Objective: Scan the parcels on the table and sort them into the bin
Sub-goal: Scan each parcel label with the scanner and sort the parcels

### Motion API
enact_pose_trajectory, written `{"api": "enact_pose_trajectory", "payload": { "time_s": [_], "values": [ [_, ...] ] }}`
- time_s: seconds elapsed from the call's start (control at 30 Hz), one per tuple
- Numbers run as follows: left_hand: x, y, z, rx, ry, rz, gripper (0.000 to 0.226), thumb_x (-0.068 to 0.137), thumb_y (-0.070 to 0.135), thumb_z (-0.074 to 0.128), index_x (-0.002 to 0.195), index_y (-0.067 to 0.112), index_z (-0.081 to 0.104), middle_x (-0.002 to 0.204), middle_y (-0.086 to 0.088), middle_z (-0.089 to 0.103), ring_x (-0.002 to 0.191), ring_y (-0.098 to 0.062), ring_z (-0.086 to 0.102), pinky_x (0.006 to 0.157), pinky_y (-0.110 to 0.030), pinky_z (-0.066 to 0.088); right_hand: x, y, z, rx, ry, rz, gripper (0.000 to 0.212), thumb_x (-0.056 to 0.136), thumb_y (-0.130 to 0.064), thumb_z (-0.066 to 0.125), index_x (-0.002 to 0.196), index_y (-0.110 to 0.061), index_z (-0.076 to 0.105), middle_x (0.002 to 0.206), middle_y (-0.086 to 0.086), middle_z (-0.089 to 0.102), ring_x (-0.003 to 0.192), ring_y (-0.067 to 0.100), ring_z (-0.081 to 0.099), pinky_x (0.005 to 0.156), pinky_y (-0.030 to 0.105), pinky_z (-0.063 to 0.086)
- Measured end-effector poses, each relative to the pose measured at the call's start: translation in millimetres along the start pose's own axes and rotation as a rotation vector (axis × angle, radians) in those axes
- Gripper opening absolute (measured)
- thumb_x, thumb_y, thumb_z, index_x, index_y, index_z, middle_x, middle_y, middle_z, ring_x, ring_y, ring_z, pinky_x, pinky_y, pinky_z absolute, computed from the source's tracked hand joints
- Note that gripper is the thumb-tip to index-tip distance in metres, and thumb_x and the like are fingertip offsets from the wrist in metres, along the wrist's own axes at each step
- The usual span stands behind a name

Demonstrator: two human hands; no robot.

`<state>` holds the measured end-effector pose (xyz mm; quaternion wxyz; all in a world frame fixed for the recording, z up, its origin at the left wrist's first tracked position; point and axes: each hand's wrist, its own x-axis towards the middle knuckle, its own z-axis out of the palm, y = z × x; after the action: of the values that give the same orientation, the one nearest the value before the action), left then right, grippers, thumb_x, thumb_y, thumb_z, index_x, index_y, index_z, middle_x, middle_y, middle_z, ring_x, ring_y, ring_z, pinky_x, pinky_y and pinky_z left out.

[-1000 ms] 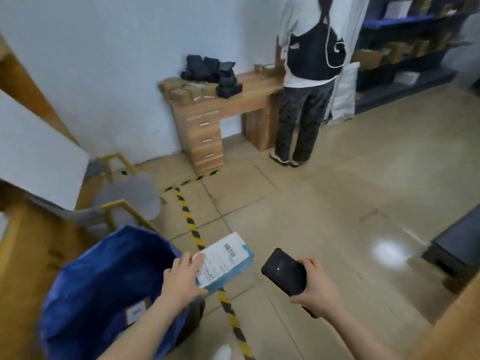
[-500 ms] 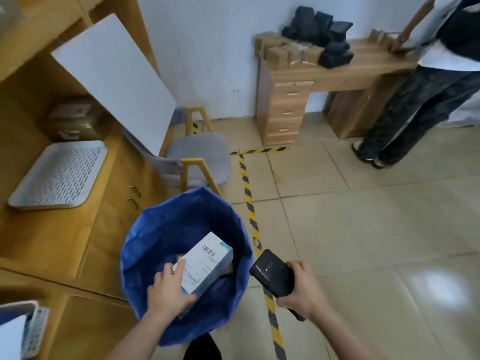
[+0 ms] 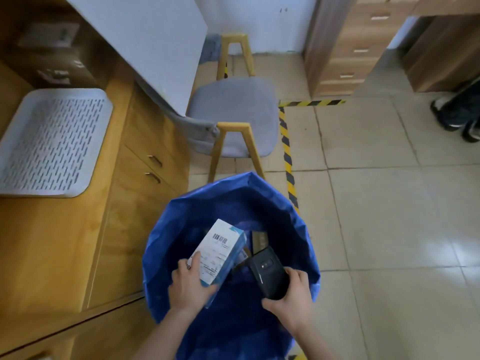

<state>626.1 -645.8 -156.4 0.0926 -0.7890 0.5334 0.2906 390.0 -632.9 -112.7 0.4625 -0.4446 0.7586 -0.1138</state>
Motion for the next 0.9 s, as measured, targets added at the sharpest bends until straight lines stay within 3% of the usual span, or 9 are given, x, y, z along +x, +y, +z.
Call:
{"api": "enact_pose_trajectory", "payload": {
  "time_s": [0.2, 0.4, 0.5, 0.6, 0.73, 0.9],
  "values": [
    [73.0, -20.0, 69.4, -0.009, -0.025, -0.082, 0.096, 0.072, 0.058, 0.072, 0.146, 0.033, 0.017, 0.133, -0.002, 0.029, 0.113, -0.026, 0.041, 0.08, -0.041, 0.051, 75.1, 29.5, 74.0, -0.043, 0.029, 0.076, 0.084, 0.053, -0.03, 0.082, 0.129, -0.023, 0.048, 0.114, -0.015, 0.032, 0.106, 0.017, 0.054, 0.088, 0.044, 0.05],
    [143.3, -39.4, 157.9, -0.023, -0.019, -0.172, 0.095, 0.074, 0.063, 0.068, 0.147, 0.033, 0.015, 0.134, -0.004, 0.025, 0.115, -0.027, 0.039, 0.082, -0.044, 0.051, 148.1, 88.8, 147.2, -0.031, -0.009, 0.113, 0.087, 0.052, -0.026, 0.086, 0.13, -0.015, 0.049, 0.125, -0.002, 0.039, 0.102, 0.019, 0.053, 0.093, 0.047, 0.048],
    [170.4, -46.4, 195.9, -0.061, -0.037, -0.188, 0.097, 0.074, 0.065, 0.067, 0.148, 0.032, 0.013, 0.137, -0.005, 0.022, 0.117, -0.028, 0.036, 0.084, -0.045, 0.05, 171.9, 112.6, 177.7, -0.024, -0.039, 0.135, 0.087, 0.054, -0.025, 0.087, 0.13, -0.017, 0.047, 0.119, -0.009, 0.034, 0.105, 0.017, 0.052, 0.091, 0.047, 0.049],
    [190.6, -52.8, 224.2, -0.052, -0.154, -0.148, 0.106, 0.072, 0.066, 0.069, 0.152, 0.032, 0.007, 0.147, -0.008, 0.011, 0.129, -0.031, 0.027, 0.095, -0.047, 0.045, 189.1, 127.7, 196.4, -0.039, -0.052, 0.14, 0.088, 0.056, -0.025, 0.088, 0.132, -0.018, 0.046, 0.115, -0.01, 0.031, 0.105, 0.018, 0.053, 0.091, 0.045, 0.049],
    [196.9, -61.5, 234.1, 0.005, -0.364, -0.127, 0.11, 0.075, 0.064, 0.068, 0.152, 0.038, -0.006, 0.156, -0.005, -0.011, 0.144, -0.033, -0.001, 0.11, -0.061, 0.025, 193.1, 135.7, 202.0, -0.062, -0.051, 0.147, 0.089, 0.055, -0.028, 0.088, 0.133, -0.019, 0.047, 0.117, -0.009, 0.032, 0.108, 0.02, 0.053, 0.092, 0.047, 0.049],
    [179.5, -61.9, 209.3, 0.012, -0.334, -0.119, 0.098, 0.082, 0.054, 0.066, 0.152, 0.039, -0.001, 0.159, -0.002, -0.011, 0.145, -0.029, 0.002, 0.113, -0.06, 0.022, 176.0, 125.0, 180.3, -0.064, -0.042, 0.14, 0.09, 0.055, -0.025, 0.089, 0.134, -0.016, 0.047, 0.116, -0.009, 0.031, 0.107, 0.021, 0.054, 0.094, 0.045, 0.048]
  ]
}}
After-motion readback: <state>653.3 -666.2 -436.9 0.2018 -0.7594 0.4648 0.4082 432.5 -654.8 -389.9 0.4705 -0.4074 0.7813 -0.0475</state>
